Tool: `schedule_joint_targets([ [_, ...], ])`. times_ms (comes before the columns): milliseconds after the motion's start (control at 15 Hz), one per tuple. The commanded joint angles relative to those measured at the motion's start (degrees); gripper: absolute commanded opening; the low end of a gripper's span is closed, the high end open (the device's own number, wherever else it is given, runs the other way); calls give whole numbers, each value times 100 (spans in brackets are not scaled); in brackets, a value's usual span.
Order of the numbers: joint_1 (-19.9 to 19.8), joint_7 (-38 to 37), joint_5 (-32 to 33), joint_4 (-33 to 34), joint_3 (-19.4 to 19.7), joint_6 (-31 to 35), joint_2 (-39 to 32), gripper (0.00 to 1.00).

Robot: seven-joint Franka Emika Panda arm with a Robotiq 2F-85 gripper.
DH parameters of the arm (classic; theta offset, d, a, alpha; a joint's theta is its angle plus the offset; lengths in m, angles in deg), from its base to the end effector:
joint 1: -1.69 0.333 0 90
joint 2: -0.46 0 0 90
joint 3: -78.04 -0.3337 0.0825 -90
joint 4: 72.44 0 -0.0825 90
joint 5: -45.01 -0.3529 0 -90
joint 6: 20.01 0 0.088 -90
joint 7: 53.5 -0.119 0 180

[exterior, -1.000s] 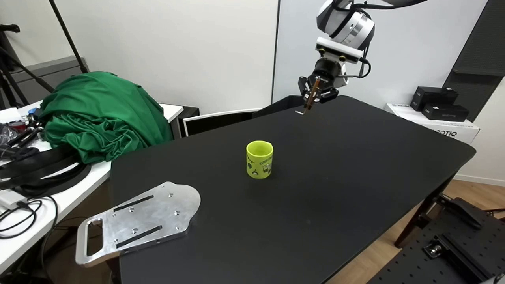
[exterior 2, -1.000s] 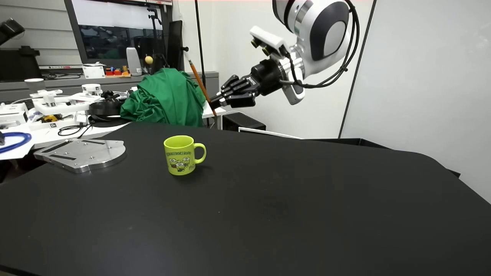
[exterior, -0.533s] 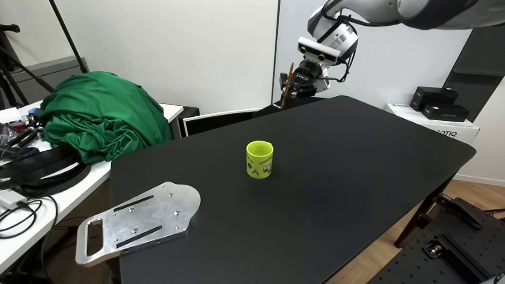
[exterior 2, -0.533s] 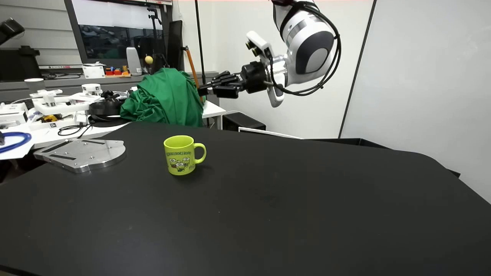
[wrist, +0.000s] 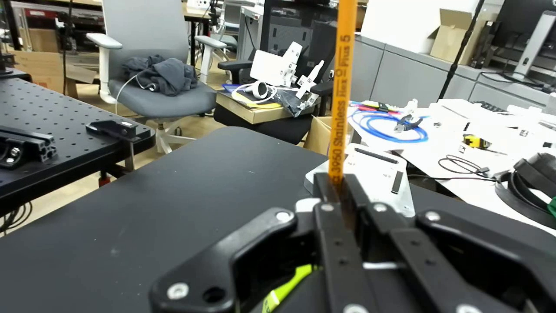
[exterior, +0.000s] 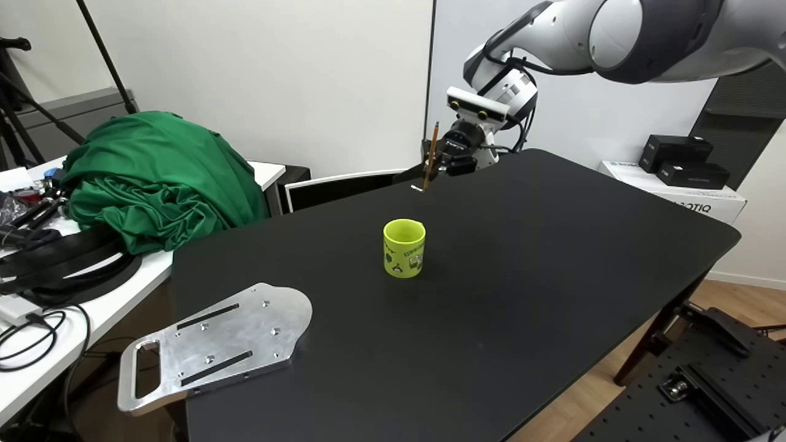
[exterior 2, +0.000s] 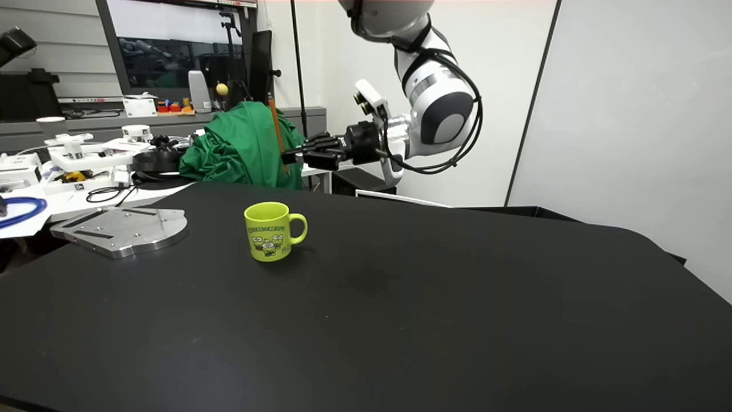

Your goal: Put the pencil in the cup

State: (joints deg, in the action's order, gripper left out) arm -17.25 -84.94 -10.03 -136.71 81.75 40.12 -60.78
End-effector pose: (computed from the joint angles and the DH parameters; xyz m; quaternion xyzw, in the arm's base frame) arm 0.6316 -0.1181 0.1989 -0.6662 0.3663 0.5168 0.3936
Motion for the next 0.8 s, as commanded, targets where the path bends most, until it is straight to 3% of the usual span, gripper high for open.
schedule_joint_targets([
  [0, 120, -286, -92, 327, 83, -122, -272, 2],
  [733, 379, -243, -43, 311, 133, 36, -526, 2],
])
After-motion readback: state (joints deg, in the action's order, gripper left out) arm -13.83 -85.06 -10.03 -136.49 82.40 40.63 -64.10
